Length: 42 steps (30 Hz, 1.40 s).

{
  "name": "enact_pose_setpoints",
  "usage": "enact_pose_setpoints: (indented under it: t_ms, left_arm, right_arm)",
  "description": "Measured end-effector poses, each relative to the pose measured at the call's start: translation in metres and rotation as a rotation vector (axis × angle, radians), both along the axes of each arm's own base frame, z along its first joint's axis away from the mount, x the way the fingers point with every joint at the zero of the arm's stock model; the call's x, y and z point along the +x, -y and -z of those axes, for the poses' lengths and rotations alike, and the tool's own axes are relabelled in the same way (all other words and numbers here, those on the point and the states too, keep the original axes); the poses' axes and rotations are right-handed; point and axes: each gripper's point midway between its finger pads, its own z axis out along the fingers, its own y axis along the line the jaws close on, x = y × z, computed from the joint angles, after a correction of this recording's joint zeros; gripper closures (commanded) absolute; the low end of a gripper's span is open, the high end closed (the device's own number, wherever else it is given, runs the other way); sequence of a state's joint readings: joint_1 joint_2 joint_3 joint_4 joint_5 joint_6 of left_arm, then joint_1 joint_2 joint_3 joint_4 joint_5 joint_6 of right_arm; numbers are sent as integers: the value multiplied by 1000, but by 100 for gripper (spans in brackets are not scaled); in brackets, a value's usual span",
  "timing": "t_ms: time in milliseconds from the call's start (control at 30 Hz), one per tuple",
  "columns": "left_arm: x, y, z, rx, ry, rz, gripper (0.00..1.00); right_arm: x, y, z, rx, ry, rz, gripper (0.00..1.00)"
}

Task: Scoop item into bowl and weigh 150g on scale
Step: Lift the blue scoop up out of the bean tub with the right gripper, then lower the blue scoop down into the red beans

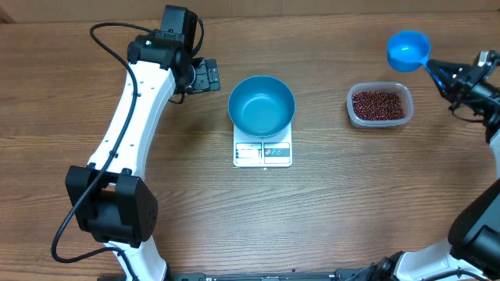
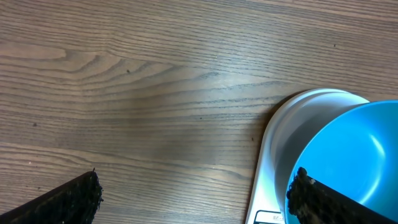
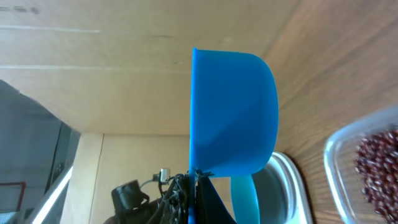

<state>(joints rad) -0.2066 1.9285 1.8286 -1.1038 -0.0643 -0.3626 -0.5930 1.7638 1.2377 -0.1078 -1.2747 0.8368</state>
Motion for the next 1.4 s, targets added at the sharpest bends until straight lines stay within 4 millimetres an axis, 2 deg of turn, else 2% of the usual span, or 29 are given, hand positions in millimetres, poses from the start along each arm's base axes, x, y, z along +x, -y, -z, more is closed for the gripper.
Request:
enact_pose_setpoints:
  t_ms: [100,300,533,600,733,833,933,1033,1167,1267,1400]
  left_arm:
    - [0,0,0,0,0,0,1]
    - [0,0,0,0,0,0,1]
    - [0,0,0,0,0,0,1]
    - [0,0,0,0,0,0,0]
    - [0,0,0,0,0,0,0]
    - [0,0,0,0,0,0,0]
    - [0,0,0,0,0,0,1]
    - [0,0,0,0,0,0,0]
    - [0,0,0,0,0,0,0]
    - [0,0,0,0,0,0,0]
    - [0,0,0,0,0,0,0]
  right_arm:
    - [6,7,-1,-24,-11,46,96]
    - [15,25,12,-109,-45,160,96]
    - [7,31,38,-106,-201,220,96]
    - [7,37,40,-125,-232,248,96]
    - [14,52,20,-194,-202,291,96]
    - [11,55,7,-219,-219,290,96]
    - [4,55,-9,-259,-248,272,96]
    - [-6,54,-32,-328,-268,257,96]
    - [-26,50,-58,-440,-298,230,96]
    - [-46,41,-58,-492,-341,178,96]
    - [-68,25,-41,-531,-405,76,96]
